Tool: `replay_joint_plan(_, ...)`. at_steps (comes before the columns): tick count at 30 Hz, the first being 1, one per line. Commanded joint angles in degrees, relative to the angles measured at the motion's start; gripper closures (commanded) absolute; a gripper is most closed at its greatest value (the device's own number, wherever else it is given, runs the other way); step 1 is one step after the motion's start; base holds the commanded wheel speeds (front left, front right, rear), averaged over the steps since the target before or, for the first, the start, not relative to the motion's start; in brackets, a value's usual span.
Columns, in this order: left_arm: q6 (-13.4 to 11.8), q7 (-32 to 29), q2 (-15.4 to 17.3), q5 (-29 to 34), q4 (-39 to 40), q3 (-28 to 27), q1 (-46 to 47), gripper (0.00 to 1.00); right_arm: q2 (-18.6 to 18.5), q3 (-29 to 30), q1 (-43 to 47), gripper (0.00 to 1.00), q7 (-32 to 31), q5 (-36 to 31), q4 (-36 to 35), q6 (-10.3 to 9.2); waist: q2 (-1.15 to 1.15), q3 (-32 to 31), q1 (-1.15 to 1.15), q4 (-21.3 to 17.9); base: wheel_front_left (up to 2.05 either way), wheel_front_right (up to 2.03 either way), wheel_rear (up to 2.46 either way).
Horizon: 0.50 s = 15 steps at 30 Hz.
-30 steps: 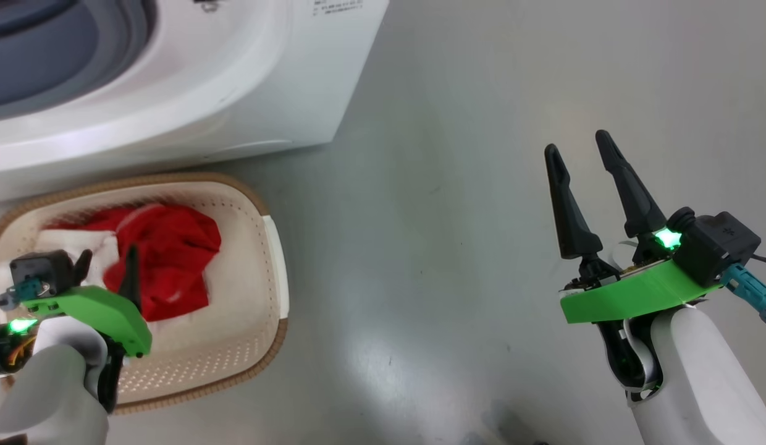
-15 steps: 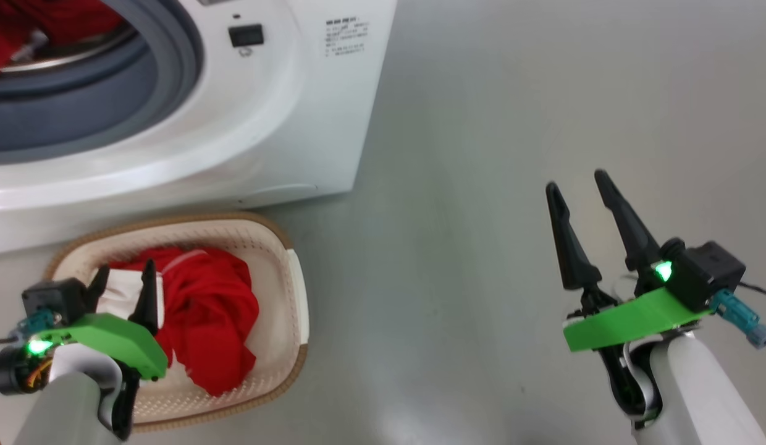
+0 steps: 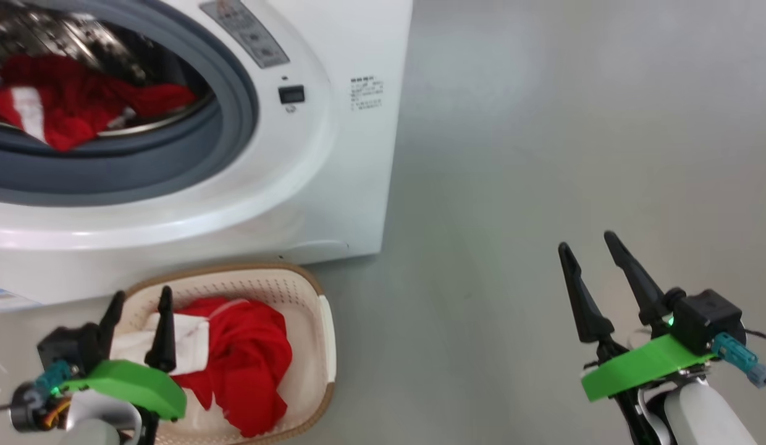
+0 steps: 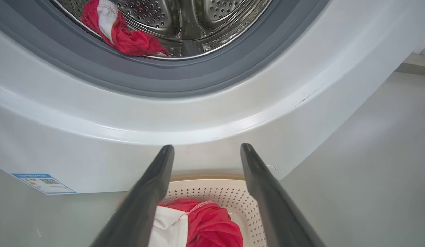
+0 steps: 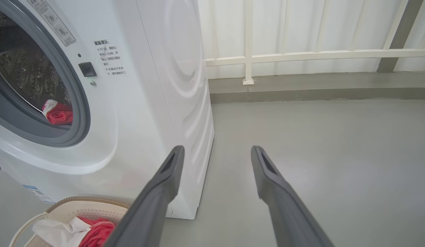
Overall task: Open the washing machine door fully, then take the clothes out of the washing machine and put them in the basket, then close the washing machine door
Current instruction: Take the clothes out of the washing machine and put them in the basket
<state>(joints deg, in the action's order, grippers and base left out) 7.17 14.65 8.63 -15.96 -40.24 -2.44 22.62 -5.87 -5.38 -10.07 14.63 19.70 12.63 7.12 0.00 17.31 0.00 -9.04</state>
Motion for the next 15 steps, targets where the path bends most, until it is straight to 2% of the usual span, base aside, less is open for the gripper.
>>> replay_joint_plan(1,0.3,0.3,1.1,0.8,2.7,-2.4,-1.9,0.0,-1.1,-1.1,1.2,0.0,0.4,0.5,-1.1,0.36,0.0,-4.2,0.0,1.9,0.0,0.0,0.0)
replay_joint_plan(15,0.3,0.3,-1.8,4.2,19.0,-5.4,-14.7,0.0,-3.5,-0.6,7.9,0.0,0.4,1.7,-0.2,0.36,0.0,-13.1,0.0,4.6,0.0,0.0,0.0)
